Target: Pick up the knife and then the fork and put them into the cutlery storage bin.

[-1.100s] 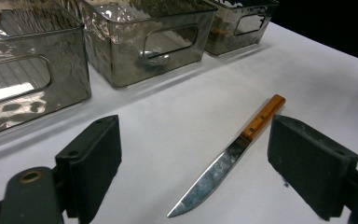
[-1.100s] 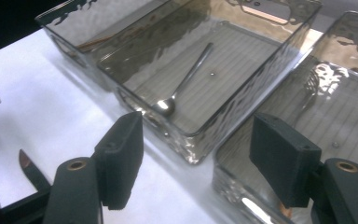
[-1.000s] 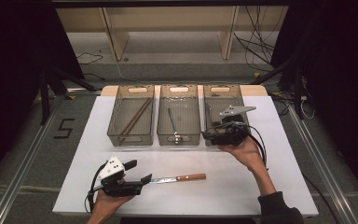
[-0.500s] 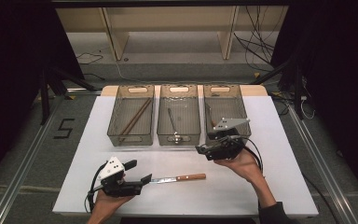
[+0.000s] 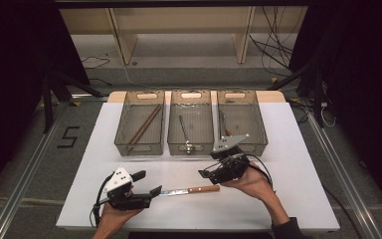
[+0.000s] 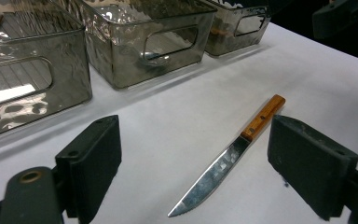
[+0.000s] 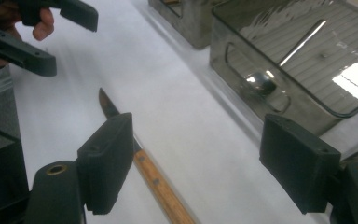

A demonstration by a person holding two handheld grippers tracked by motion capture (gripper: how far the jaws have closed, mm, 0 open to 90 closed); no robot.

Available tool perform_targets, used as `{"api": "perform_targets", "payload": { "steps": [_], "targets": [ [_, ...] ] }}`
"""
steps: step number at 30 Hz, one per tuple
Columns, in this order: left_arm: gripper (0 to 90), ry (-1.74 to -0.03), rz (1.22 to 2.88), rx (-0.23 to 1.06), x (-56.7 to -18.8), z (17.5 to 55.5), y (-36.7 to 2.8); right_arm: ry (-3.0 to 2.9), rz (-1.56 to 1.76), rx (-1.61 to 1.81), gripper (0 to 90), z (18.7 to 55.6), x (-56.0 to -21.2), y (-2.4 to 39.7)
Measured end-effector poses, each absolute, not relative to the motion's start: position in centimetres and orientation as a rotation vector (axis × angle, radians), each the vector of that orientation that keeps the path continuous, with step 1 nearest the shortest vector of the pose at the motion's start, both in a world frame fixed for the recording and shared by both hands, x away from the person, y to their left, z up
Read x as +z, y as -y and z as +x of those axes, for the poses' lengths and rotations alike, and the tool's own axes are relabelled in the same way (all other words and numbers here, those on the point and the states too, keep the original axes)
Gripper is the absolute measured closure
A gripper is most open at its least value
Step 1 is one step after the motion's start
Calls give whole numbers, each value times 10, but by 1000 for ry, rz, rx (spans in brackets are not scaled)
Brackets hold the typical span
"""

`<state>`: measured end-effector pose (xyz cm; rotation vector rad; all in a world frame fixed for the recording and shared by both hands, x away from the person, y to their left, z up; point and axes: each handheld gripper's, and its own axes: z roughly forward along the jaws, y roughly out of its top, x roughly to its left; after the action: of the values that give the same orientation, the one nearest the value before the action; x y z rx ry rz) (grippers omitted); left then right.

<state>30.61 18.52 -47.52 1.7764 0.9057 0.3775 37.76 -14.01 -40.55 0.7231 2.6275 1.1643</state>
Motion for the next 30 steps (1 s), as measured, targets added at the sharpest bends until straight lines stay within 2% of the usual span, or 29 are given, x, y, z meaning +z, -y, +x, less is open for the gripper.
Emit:
{"api": "perform_targets", "payload": {
  "steps": [14,30],
  "targets": [
    [173,-901,1777,376,-475,306,-185,-2713,618,1066,269,371,-415,124],
    [163,-900,1756,377,-474,306,-186,-2851,479,861,326,370,-437,99]
  ]
}}
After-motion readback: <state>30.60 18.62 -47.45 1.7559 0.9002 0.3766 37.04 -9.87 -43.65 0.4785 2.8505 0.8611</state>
